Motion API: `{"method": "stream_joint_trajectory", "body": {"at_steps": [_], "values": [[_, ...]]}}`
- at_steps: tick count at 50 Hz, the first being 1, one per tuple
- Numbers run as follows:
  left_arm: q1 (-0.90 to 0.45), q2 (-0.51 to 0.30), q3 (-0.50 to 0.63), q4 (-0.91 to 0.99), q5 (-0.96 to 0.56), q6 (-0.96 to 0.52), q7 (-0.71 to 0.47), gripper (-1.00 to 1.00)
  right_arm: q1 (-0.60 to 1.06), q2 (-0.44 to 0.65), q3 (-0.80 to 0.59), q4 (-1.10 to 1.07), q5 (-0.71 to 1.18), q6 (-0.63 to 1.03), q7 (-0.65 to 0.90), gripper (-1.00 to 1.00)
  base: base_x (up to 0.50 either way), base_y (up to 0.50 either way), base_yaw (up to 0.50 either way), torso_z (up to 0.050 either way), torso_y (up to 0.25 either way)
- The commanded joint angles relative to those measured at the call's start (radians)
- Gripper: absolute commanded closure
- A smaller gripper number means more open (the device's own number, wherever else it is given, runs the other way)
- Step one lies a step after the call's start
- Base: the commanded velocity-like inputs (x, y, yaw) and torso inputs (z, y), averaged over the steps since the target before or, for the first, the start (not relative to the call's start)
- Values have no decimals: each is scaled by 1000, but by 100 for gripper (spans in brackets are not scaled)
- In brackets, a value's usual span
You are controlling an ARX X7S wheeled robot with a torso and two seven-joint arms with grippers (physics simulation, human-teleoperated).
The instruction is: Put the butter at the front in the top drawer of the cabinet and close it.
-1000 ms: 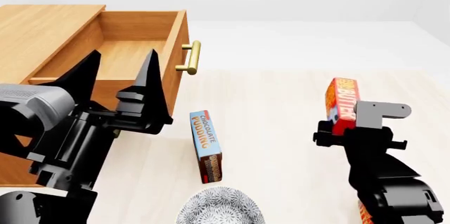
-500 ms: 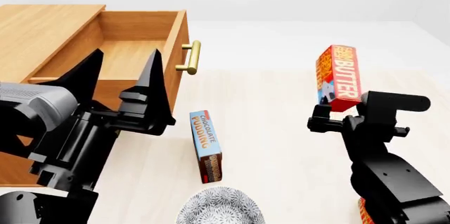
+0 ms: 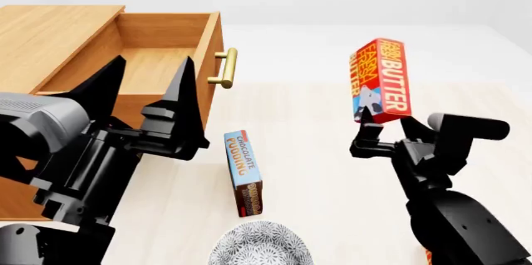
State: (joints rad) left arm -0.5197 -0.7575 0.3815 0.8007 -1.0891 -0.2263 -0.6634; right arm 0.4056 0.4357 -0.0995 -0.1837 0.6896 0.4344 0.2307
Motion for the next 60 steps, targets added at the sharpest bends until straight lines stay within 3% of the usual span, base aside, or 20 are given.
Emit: {"method": "stream_joint_trajectory", "body": {"at_steps": [1,38,60], "values": [[-8,-4,-5,-3,-50,4,11,-100,-20,-9,29,-43,38,-46,-89,100,0,0,0,0,0],[14,-27,-44,-2,-334,79,132,-100,-23,-112,20,7,231,-160,-364,100,0,0,0,0,1],[28,-20,-48,-20,-434,106,192,-100,-36,-117,-6,-8,340,-157,-509,100,0,0,0,0,1]]}}
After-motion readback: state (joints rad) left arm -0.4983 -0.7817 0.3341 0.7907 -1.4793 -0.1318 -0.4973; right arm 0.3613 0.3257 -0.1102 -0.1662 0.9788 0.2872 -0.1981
